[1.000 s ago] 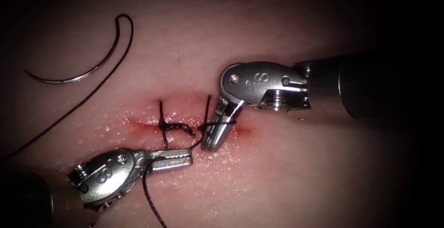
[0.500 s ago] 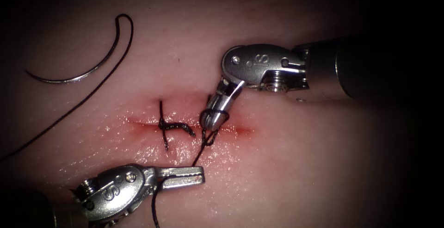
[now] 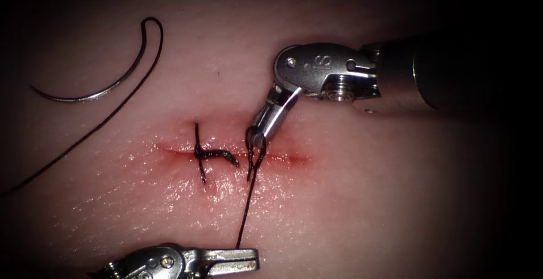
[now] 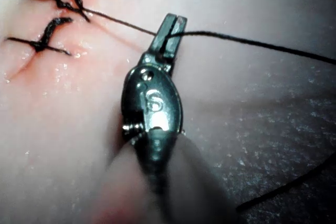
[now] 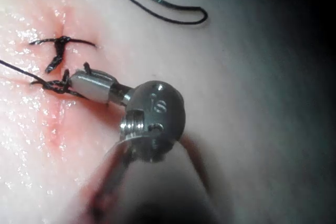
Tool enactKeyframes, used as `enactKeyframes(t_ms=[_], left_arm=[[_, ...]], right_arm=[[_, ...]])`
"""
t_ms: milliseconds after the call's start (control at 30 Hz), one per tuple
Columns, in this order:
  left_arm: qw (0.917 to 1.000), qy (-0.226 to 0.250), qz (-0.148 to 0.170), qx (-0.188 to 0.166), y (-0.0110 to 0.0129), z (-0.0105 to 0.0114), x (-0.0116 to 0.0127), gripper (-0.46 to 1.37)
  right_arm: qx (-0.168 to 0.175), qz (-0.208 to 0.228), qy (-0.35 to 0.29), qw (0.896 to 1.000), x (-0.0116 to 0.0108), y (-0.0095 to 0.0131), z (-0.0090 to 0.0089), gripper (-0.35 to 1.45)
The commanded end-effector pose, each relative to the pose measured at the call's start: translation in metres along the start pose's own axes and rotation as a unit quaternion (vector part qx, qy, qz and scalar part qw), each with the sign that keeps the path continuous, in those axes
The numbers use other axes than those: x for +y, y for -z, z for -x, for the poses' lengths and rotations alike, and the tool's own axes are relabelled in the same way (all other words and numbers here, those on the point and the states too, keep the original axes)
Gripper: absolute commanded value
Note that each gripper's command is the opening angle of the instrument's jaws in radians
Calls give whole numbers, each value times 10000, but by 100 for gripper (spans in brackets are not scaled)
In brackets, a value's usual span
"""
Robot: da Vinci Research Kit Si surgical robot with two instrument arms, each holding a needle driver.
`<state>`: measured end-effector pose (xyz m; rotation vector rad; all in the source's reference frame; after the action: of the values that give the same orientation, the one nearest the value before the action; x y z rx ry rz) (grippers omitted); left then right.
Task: Wound Closure
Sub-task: Tie the knot by pulling up with the right arm and down with the left
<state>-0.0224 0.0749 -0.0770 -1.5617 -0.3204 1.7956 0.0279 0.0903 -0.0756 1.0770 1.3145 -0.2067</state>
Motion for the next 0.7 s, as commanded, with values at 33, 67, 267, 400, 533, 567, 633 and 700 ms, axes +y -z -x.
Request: enactKeyframes(t_ms=[33, 67, 267, 400, 533, 567, 633, 700], left_arm=[[10000, 2, 21, 3, 0, 0, 2, -35], [10000, 7, 21, 1, -1, -1, 4, -35], [10000, 8, 32, 1, -6, 0, 9, -35], [10000, 6, 66, -2, -11, 1, 13, -35], [10000, 5, 78, -3, -14, 2, 17, -35], [10000, 5, 83, -3, -14, 2, 19, -35], [9999, 3, 110, -21, -15, 4, 24, -35], [9999, 0, 140, -54, -14, 6, 29, -35]], right_arm=[[0, 81, 19, 10000, 2, 1, 1, -35], [-10, 193, -2, 9998, 5, 5, 0, -35], [31, 551, 16, 9985, 15, 18, 0, -35], [48, 771, 36, 9970, 19, 22, -1, -35], [104, 848, 56, 9963, 19, 24, -1, -35], [104, 848, 57, 9963, 19, 23, -1, -35], [116, 853, 59, 9963, 17, 22, -1, -35], [115, 857, 57, 9962, 17, 21, -1, -35]])
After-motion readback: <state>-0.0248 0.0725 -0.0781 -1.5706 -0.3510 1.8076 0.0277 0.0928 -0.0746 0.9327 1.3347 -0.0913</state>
